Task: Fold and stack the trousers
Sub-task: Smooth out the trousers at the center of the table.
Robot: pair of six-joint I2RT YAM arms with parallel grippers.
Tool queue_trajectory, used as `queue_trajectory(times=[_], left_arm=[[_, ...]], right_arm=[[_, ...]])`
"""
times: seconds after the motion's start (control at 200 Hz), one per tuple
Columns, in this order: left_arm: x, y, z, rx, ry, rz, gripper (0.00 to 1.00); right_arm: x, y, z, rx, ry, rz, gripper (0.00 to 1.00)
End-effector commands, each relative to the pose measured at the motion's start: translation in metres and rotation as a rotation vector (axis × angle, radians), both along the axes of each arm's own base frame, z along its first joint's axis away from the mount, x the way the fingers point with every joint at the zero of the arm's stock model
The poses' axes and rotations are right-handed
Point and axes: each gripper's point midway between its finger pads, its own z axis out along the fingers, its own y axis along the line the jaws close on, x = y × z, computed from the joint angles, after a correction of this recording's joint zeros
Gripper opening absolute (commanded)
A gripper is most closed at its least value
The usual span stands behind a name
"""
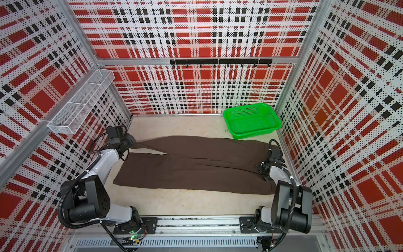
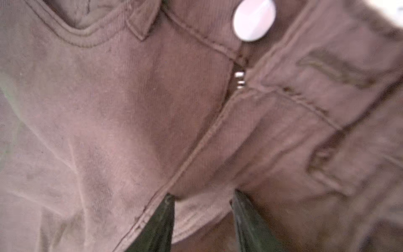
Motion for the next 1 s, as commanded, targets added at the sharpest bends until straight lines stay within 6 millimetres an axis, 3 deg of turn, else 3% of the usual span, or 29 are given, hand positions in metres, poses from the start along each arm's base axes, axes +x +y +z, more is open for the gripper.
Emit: queue_trajectory(times=[0.0, 0.18, 0.225, 0.306, 0.446, 0.551, 0.792, 0.992], left_arm=[[-0.003, -0.001, 0.007, 0.010, -0.007, -0.023, 0.44], [0.001, -0.009, 0.030, 0.026, -0.062, -0.030, 0.63], [0.003, -0.013, 0.038, 0.032, -0.080, -0.036, 0.73], [0.009, -0.021, 0.048, 0.035, -0.100, -0.053, 0.75], [0.014, -0.036, 0.054, 0.033, -0.110, -0.089, 0.76], [0.014, -0.043, 0.055, 0.034, -0.111, -0.111, 0.76], [0.012, -0.050, 0.052, 0.041, -0.103, -0.138, 0.76], [0.016, -0.050, 0.046, 0.051, -0.086, -0.148, 0.75]], right_arm=[[0.006, -0.013, 0.031, -0.058, -0.044, -0.033, 0.60], [0.037, -0.038, 0.104, -0.180, -0.178, -0.063, 0.79], [0.045, -0.046, 0.116, -0.193, -0.203, -0.081, 0.81], [0.058, -0.064, 0.123, -0.184, -0.222, -0.120, 0.82], [0.084, -0.094, 0.113, -0.162, -0.220, -0.148, 0.80], [0.105, -0.107, 0.098, -0.147, -0.185, -0.117, 0.79], [0.143, -0.110, 0.058, -0.086, -0.134, -0.010, 0.71], [0.153, -0.120, 0.042, -0.105, -0.071, 0.006, 0.68]])
